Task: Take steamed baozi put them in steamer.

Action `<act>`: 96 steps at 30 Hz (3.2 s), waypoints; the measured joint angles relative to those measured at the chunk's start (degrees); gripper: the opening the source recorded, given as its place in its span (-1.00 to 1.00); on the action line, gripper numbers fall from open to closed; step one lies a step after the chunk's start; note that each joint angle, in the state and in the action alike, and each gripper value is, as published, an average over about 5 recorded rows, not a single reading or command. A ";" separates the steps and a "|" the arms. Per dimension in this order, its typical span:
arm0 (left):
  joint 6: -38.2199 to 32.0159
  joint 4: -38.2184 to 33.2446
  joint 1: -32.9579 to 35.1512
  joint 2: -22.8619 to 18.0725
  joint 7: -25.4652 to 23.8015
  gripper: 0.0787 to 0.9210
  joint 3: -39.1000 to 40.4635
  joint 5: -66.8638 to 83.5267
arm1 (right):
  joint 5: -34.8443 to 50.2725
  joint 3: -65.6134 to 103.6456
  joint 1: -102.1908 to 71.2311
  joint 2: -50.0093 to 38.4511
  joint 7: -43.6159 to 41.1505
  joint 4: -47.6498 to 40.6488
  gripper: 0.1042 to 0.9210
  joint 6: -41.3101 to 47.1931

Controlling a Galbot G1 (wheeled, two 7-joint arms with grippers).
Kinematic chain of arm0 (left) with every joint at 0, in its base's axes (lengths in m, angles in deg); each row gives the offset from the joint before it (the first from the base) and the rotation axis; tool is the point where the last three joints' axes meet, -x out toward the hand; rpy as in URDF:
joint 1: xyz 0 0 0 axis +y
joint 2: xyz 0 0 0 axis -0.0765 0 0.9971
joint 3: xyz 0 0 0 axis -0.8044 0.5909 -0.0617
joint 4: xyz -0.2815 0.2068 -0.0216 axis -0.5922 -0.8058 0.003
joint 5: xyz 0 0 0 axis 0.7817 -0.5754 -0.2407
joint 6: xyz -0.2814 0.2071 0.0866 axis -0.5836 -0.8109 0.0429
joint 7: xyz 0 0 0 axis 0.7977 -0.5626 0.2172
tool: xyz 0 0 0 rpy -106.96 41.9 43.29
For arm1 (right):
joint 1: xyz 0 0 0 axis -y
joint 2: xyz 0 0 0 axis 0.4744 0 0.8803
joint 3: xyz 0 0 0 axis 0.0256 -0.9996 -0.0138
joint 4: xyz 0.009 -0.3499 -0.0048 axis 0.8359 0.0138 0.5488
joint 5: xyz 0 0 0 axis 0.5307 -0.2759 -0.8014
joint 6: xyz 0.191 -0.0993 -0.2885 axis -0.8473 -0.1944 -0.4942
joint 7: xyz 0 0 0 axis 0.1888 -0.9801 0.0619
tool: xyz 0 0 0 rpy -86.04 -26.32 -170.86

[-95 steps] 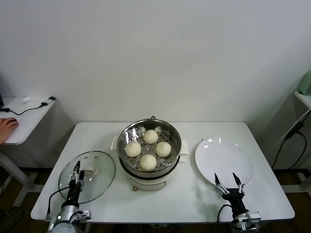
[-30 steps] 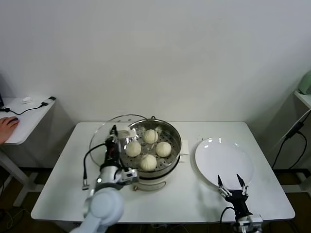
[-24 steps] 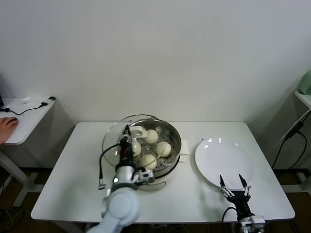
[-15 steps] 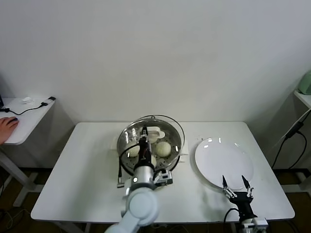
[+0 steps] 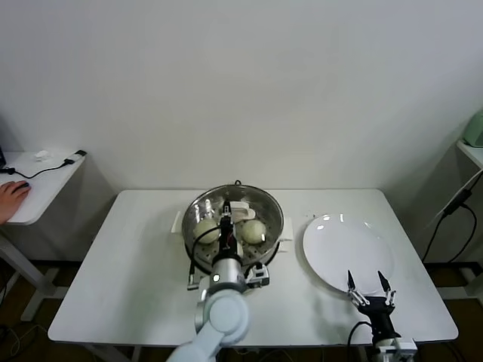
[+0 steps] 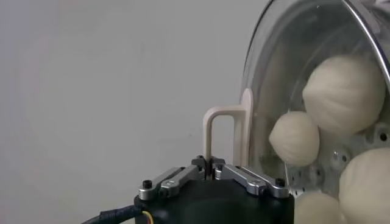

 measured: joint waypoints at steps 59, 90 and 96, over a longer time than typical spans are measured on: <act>-15.13 -17.58 15.93 9.54 14.83 0.77 -19.27 47.83 | -0.90 -1.09 -1.04 0.78 -0.63 3.22 0.76 -0.12; -51.99 6.14 26.03 15.26 18.88 0.77 -37.17 105.82 | 1.24 -1.05 -1.07 1.30 -0.05 2.43 0.76 -2.05; -53.51 7.26 26.44 15.26 19.06 0.77 -36.20 106.64 | 1.17 -1.24 -1.00 1.44 -0.07 2.37 0.76 -1.89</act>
